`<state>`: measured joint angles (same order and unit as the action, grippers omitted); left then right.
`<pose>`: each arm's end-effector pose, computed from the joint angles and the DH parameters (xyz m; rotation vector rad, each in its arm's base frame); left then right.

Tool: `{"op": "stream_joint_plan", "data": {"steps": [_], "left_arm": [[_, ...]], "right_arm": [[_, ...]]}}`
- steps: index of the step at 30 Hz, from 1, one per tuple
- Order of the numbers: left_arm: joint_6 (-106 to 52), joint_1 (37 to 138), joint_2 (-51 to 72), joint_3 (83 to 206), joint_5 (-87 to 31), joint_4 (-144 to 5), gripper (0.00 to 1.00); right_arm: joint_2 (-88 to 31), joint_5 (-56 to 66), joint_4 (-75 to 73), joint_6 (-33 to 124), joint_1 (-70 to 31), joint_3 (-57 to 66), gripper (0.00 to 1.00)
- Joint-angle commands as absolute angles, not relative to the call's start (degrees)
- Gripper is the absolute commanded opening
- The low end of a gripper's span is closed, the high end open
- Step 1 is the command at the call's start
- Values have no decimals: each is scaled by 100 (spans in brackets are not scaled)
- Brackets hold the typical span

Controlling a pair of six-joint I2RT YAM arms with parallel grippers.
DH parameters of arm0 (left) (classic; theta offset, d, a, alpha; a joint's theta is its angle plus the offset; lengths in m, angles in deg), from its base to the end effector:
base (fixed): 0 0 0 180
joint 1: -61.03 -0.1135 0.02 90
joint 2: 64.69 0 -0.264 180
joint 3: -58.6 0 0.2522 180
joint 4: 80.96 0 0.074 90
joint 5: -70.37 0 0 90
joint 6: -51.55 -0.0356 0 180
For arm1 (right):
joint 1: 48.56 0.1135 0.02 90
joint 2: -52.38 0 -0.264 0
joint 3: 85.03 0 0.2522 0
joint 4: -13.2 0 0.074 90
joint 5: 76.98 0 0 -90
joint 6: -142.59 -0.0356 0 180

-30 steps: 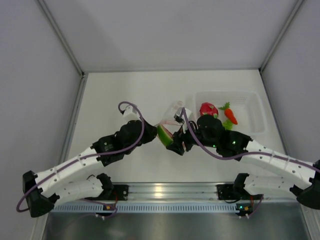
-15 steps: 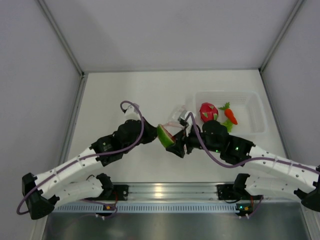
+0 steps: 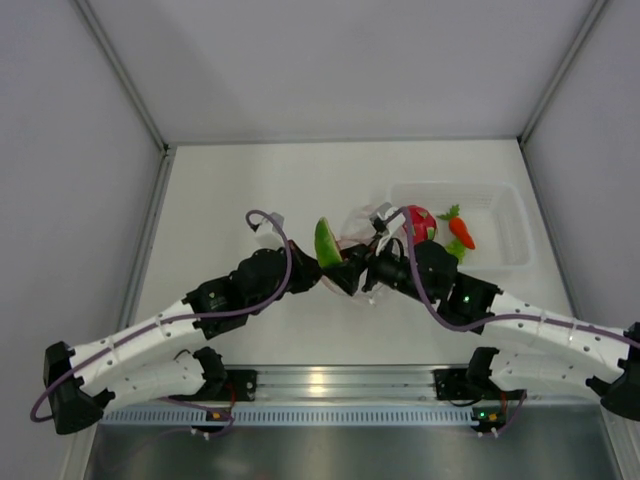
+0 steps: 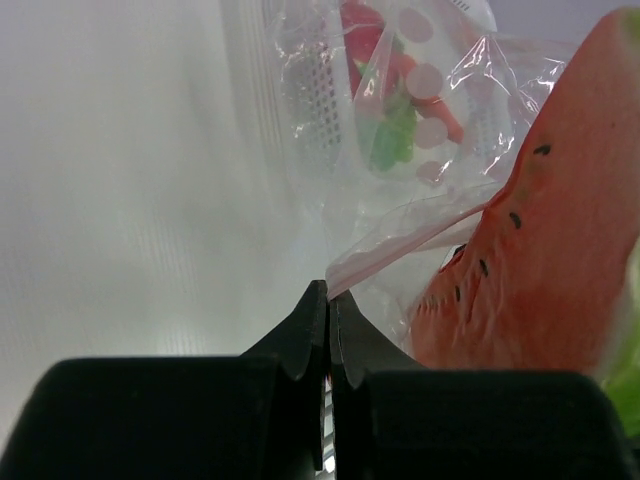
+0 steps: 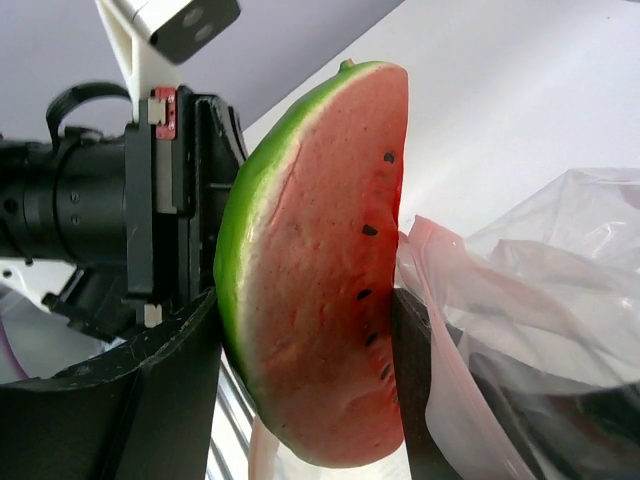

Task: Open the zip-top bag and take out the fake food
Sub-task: Pick up the fake fruit from the zipper food storage bag.

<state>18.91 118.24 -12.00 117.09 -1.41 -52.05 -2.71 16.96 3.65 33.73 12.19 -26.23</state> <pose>0.1231 -0.1706 0.3066 -0.2229 2.0789 -0.9753 0.1143 0.1991 0.3352 -0.5814 1.6728 0.9764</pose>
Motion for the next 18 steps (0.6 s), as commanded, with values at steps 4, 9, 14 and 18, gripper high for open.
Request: {"op": "stream_joint_plan", "data": {"steps": [4,9,14,18], "left_arm": [[2183,11886,-1450,11358,603,-4927,0],[2605,11921,-1845,11104,1121,-4901,0],[2641,11921,-2092,11085,1710,-4629,0],[2492,11913,-2136,11226,2053,-4497,0]], "right_arm": [[-229,2681,2086,2606,1234,-2530,25],[-413,2261,2414,1965,1234,-2478,24],[-659,1620,2721,1322,1217,-2259,24],[-932,821,2774,743,1208,-1968,24]]}}
